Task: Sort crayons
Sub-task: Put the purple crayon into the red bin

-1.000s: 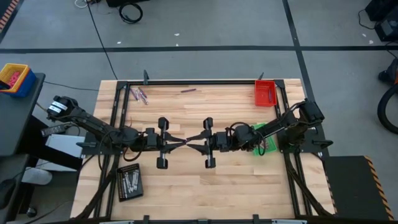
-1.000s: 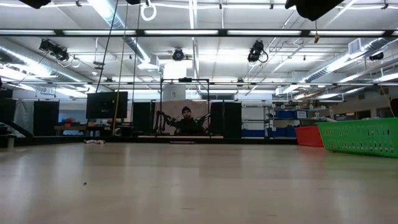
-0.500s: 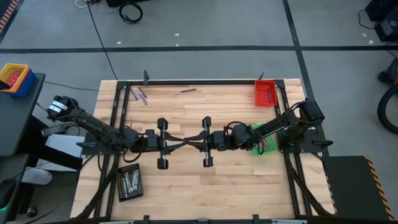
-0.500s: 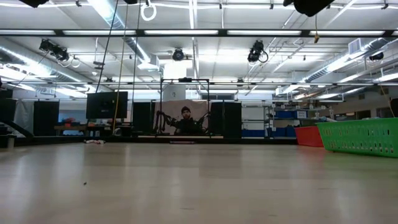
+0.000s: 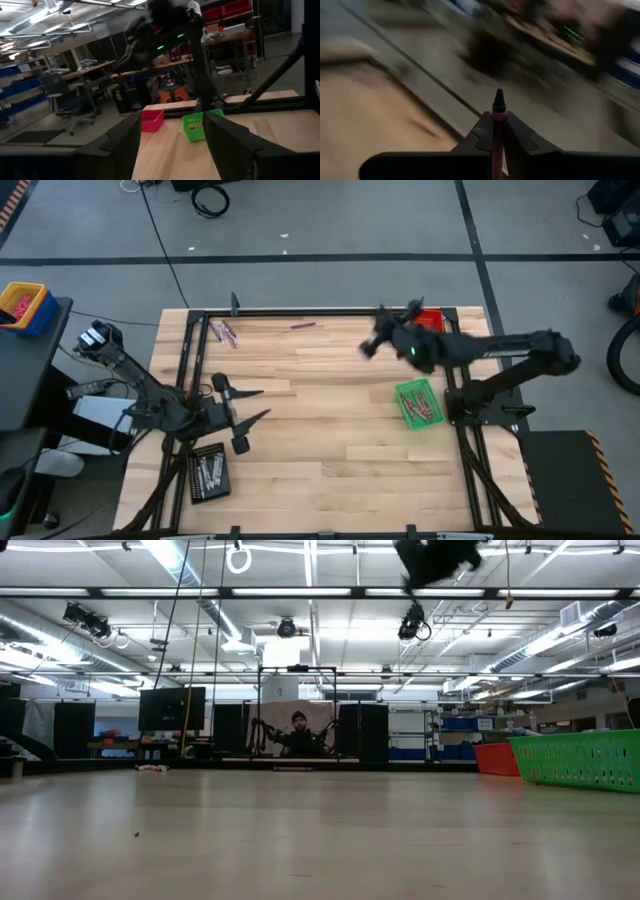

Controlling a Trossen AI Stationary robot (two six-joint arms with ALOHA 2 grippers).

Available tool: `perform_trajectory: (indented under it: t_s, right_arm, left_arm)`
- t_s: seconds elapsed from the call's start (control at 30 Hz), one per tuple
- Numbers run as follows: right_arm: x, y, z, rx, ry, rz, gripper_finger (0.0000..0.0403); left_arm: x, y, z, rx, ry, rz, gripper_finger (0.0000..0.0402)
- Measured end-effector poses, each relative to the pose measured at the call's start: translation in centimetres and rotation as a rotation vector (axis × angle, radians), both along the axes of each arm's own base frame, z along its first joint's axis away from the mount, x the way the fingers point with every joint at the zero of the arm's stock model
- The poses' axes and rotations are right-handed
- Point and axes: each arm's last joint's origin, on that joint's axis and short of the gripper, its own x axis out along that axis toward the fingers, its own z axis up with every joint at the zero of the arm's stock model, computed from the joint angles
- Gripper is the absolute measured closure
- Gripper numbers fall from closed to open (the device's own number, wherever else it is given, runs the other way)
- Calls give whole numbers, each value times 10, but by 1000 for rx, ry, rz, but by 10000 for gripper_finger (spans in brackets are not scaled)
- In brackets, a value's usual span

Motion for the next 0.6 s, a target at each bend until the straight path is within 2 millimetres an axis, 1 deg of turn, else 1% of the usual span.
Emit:
perform_trajectory:
  t_s: [0.07, 0.17, 0.27, 0.33, 0.47, 0.6]
  right_arm:
    - [-18, -26, -6, 45, 65, -138, 379]
    - [-39, -63, -22, 211, 88, -273, 379]
    - [-50, -98, -47, 373, 120, -363, 378]
    - [-56, -118, -61, 427, 142, -428, 376]
    - [-65, -153, -84, 505, 185, -558, 374]
    - [-75, -174, -109, 624, 244, -647, 374]
  left_arm:
    - [0, 0, 0, 0, 0, -6, 177]
    - [0, -1, 0, -8, -2, -9, 182]
    - [0, -1, 0, -19, -6, -9, 184]
    - [0, -1, 0, -21, -7, -10, 184]
    - [0, -1, 0, -23, -8, -10, 184]
    - [0, -1, -1, -19, -2, -11, 184]
